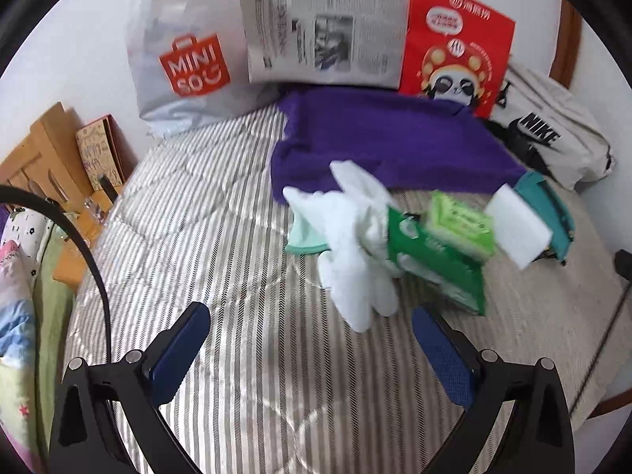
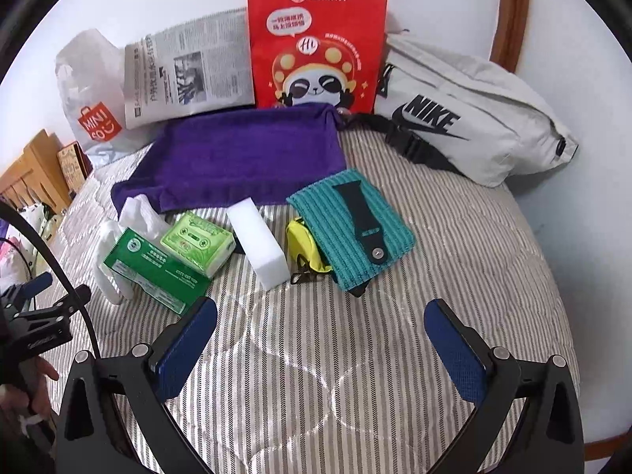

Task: Organize soft objects
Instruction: 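Grasp the white gloves with the left tool while the right tool approaches the teal cloth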

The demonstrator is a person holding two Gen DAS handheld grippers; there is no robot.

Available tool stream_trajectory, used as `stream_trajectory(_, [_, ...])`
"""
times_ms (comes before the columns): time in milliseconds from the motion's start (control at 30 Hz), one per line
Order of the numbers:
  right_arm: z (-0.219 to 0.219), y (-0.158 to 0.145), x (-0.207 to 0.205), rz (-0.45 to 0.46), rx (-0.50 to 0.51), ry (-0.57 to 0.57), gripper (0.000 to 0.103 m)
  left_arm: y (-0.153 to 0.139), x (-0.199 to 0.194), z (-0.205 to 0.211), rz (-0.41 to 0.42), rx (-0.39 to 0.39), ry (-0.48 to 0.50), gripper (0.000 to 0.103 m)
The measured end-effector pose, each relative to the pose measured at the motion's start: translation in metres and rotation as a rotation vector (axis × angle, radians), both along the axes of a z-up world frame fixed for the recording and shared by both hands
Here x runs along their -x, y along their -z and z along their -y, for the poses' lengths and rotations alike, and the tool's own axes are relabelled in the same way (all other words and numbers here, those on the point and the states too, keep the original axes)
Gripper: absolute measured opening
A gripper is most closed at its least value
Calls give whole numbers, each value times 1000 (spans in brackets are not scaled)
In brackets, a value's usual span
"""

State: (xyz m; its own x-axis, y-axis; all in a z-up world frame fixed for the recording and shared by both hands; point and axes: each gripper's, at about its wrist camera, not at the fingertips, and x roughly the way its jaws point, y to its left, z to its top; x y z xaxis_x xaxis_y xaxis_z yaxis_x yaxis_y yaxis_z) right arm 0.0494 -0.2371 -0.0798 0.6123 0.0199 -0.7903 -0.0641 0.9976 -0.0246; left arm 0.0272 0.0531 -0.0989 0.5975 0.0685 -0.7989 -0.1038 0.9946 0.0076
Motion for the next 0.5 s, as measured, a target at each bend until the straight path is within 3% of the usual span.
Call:
stream_trajectory(300, [1, 23, -22, -64, 19, 9, 103, 40, -38, -5, -36, -16, 88, 102])
stream_trajectory(400, [3, 31, -30, -85, 28, 19, 103, 43, -51, 1, -13, -68, 131, 97])
stream_trajectory(433, [3, 33, -32, -90, 30, 21, 103, 44, -56, 3, -2, -90, 138, 81])
stream_trajectory(467, [3, 35, -34, -95, 32, 22, 103, 46, -60, 3, -2, -93, 145, 56])
stream_trajectory(500, [4, 37, -37, -100, 35, 23, 103, 47, -62, 1, -2, -80, 152, 47])
